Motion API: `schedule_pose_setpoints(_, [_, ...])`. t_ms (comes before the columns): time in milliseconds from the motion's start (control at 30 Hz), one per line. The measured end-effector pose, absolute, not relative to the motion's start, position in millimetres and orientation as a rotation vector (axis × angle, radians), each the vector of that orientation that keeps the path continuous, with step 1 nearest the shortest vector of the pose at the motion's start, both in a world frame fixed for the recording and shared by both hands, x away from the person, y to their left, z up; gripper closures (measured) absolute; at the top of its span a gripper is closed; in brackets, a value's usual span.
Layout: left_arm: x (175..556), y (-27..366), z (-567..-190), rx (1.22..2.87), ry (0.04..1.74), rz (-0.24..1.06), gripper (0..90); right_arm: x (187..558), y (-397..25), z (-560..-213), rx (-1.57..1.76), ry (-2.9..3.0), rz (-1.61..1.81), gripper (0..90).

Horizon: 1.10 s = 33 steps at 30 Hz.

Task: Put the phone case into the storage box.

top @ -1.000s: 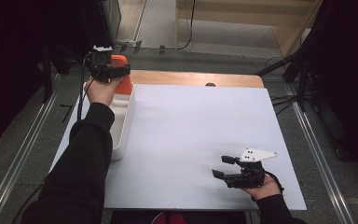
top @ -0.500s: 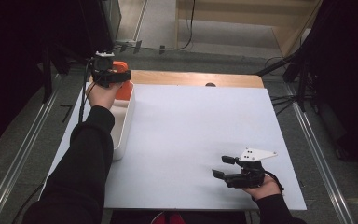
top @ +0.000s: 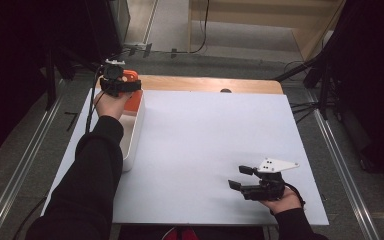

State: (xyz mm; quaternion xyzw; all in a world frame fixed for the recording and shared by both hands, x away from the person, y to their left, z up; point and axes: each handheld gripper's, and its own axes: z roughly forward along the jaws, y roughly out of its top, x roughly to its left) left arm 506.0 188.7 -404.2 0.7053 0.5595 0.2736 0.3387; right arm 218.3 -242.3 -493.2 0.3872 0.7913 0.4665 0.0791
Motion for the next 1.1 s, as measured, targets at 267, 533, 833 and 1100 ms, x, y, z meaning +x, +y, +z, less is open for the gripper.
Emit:
schedule_pose_setpoints(267, [506,190,-411,1.839,1.477,0.705,15.5,218,-243,-493,1.168,2.362,1.400,29.2])
schedule_pose_setpoints(533, [506,190,-415,1.846,1.488,0.700,15.4,219,-243,-492,1.168,2.354,1.399,29.2])
schedule_pose_setpoints(833, [507,188,-420,1.849,1.492,0.695,15.4,219,-244,-492,1.174,2.348,1.408,29.2])
schedule_pose_setpoints(1100, [507,190,-419,1.854,1.501,0.719,14.2,218,-244,-492,1.170,2.352,1.408,29.2])
